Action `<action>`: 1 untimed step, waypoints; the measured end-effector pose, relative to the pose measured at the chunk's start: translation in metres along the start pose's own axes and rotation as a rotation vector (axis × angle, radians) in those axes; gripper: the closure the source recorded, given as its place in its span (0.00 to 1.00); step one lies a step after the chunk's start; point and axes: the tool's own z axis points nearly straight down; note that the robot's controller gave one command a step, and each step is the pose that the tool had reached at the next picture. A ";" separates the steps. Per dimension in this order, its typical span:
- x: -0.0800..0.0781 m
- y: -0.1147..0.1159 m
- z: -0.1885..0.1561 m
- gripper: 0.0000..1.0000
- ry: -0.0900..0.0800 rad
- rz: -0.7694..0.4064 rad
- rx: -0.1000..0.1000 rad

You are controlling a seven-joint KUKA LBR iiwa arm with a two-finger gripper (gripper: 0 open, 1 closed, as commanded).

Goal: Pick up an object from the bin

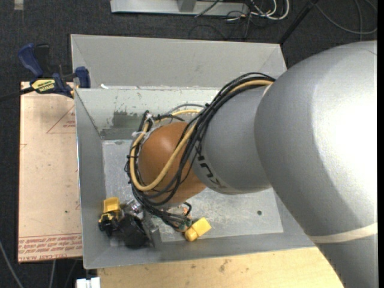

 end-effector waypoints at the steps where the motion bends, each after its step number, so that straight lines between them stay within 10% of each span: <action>1: -0.001 -0.001 -0.047 1.00 0.014 0.002 -0.008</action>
Offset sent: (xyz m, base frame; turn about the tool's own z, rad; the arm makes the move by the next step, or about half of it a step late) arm 0.0202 -0.0419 0.0460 -0.1103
